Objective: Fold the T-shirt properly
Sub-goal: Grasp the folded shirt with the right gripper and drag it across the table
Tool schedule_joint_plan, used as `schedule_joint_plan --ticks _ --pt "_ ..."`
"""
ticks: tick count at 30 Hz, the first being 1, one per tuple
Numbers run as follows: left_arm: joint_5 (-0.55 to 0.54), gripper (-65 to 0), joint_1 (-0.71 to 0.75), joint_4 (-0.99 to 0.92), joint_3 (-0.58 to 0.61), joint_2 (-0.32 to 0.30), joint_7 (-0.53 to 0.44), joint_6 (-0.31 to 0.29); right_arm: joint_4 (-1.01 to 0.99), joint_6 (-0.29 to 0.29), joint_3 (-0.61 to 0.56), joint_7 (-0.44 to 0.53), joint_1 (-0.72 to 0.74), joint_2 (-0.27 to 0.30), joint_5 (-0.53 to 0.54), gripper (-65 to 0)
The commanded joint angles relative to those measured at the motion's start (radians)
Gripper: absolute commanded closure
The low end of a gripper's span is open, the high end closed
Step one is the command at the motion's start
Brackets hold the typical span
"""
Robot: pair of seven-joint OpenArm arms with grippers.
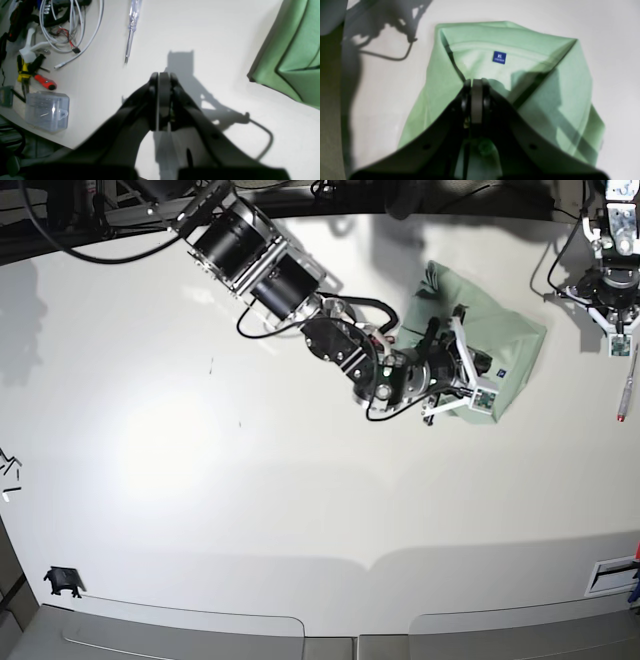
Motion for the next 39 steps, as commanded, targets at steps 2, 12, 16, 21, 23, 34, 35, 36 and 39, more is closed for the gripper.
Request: schedule_joint_plan --ticks 2,12,16,21,23,34,35,36,39 --pt "0.01 0.0 -0.002 0.016 -0.01 -0.017 -0.024 0.008 0.017 0.005 0.004 0.029 0.014 -0.013 0.01 0.0" --pt "0.011 0.0 -0.002 0.016 -0.01 -0.015 -0.024 0.008 -0.005 0.005 0.005 0.028 -0.092 -0.013 0.006 0.0" --pt "0.011 0.0 -0.002 0.016 -0.01 -0.015 -0.023 0.008 -0.047 -0.136 0.063 0.005 -0.167 -0.013 -0.152 0.0" --pt "0.011 0.0 -0.002 0.016 -0.01 -0.015 -0.023 0.008 -0.064 -0.274 0.274 -0.049 -0.232 -0.013 -0.3 0.0" --pt "0.011 0.0 -0.002 0.016 -0.01 -0.015 -0.023 0.008 -0.064 -0.275 0.378 -0.058 -0.237 -0.008 -0.299 0.0" --pt "0.011 0.0 -0.002 0.016 -0.01 -0.015 -0.023 0.008 -0.064 -0.274 0.868 -0.185 -0.24 0.23 -0.208 0.0" --pt "0.011 0.0 -0.002 0.016 -0.01 -0.015 -0.023 0.008 -0.064 -0.274 0.906 -0.192 -0.245 0.263 -0.207 0.0" --pt "0.011 0.0 -0.002 0.016 -0.01 -0.015 -0.024 0.008 -0.064 -0.274 0.942 -0.193 -0.253 0.296 -0.195 0.0" --pt "0.011 0.0 -0.002 0.016 -0.01 -0.015 -0.023 0.008 -0.064 -0.268 1.04 -0.197 -0.288 0.393 -0.15 0.0"
